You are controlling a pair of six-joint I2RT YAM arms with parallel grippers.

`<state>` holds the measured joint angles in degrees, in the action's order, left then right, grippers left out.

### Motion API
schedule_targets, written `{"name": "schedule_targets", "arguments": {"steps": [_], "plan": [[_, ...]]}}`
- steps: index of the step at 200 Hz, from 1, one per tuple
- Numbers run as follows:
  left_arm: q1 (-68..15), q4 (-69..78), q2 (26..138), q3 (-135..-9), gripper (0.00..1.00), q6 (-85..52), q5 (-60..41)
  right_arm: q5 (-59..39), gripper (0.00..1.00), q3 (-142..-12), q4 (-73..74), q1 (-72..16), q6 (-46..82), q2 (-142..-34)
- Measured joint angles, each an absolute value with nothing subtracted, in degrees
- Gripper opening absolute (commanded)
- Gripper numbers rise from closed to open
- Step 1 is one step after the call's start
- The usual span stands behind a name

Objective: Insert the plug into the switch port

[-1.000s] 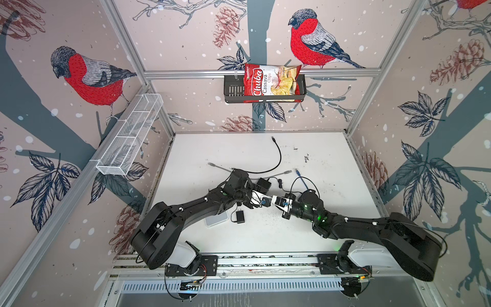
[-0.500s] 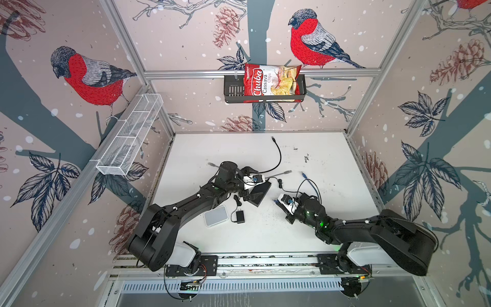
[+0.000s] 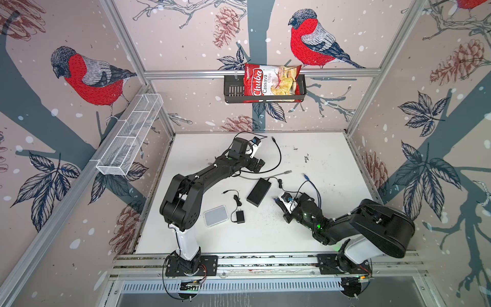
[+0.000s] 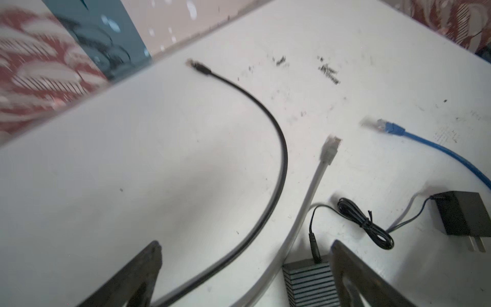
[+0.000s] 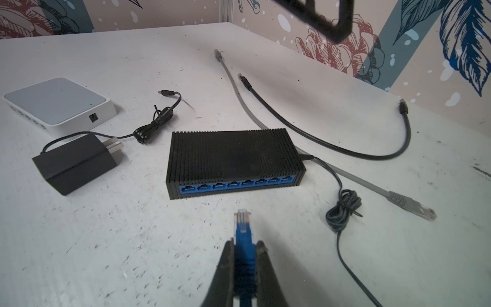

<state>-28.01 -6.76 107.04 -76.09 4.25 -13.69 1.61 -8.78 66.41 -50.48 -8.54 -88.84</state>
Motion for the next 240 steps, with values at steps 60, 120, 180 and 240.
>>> {"name": "schedule_targets", "arguments": {"steps": [60, 120, 180, 240], "plan": [[-28.29, -11.53, 108.31, -72.42, 0.97, -9.65, -13.96, 4.34, 0.02, -8.88, 69.38, -51.64, -7.31, -91.7], [-30.44, -11.6, 108.38, -69.76, 0.97, -18.37, -16.34, 5.98, 0.03, -9.13, 71.33, -52.58, -7.14, -94.39], [-33.52, -10.46, 109.56, -69.67, 0.97, -21.54, -16.93, 7.42, 0.03, -9.58, 71.53, -52.73, -6.11, -95.39], [-36.1, -8.23, 109.49, -67.75, 0.97, -22.7, -19.25, 8.34, 0.03, -8.88, 72.49, -52.99, -5.65, -96.03]]}}
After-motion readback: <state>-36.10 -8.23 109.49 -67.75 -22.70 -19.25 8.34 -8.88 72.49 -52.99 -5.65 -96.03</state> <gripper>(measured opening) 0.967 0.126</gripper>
